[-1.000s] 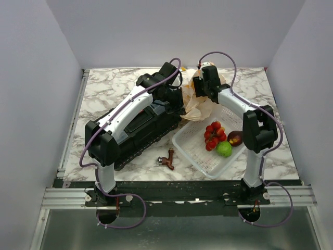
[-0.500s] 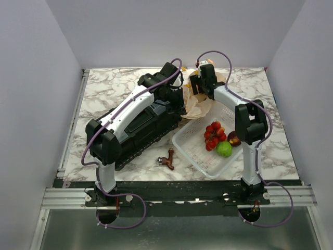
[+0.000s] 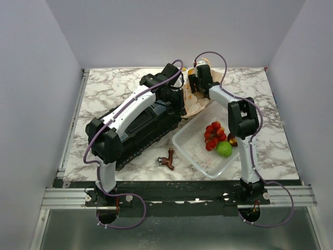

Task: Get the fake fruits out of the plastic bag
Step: Take out the fake fruit from the plastic bag.

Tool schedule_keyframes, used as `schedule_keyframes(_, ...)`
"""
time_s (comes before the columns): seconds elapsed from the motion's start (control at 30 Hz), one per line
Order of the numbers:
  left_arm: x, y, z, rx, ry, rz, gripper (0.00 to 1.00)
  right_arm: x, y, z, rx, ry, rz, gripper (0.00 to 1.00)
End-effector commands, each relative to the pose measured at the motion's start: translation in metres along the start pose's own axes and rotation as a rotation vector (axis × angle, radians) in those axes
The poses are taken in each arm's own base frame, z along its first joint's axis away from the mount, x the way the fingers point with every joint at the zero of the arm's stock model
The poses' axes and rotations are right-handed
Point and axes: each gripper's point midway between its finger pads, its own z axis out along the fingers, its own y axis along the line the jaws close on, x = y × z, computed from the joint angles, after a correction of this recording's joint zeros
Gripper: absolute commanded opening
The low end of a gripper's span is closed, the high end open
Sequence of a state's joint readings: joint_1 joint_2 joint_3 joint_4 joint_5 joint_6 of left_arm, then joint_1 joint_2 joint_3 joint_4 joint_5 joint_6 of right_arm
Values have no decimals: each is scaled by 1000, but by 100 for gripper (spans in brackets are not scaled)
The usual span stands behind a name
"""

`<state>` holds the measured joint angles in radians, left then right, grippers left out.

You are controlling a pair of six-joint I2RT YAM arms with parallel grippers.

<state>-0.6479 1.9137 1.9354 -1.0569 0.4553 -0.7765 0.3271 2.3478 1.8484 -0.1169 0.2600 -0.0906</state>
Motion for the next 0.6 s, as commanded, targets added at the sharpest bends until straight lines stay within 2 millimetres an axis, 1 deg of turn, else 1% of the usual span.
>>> schedule_keyframes(0.0,11,-2,-1,12,54,9,0,-5,-16,18,85,-44,28,77)
schedule_keyframes(0.03,11,-2,-1,12,55,10,0,-5,-15,20,83,-45,28,74)
schedule_keyframes(0.1,11,-1,-1,9,55,12,0,-6,-13,20,73,-46,29,59)
schedule_keyframes(0.23,12,1,0,2,59,14,0,-11,-14,13,70,-55,45,42)
schedule_keyframes(0.37,13,2,1,-1,61,13,0,-22,-13,-2,43,-68,70,31)
schedule_keyframes(0.47,13,5,1,-7,61,13,0,-32,-14,-18,25,-71,111,24)
schedule_keyframes(0.5,14,6,1,-10,62,10,0,-34,-14,-23,17,-72,113,22)
schedule_keyframes(0.57,15,6,1,-13,62,7,0,-40,-13,-37,1,-79,174,21)
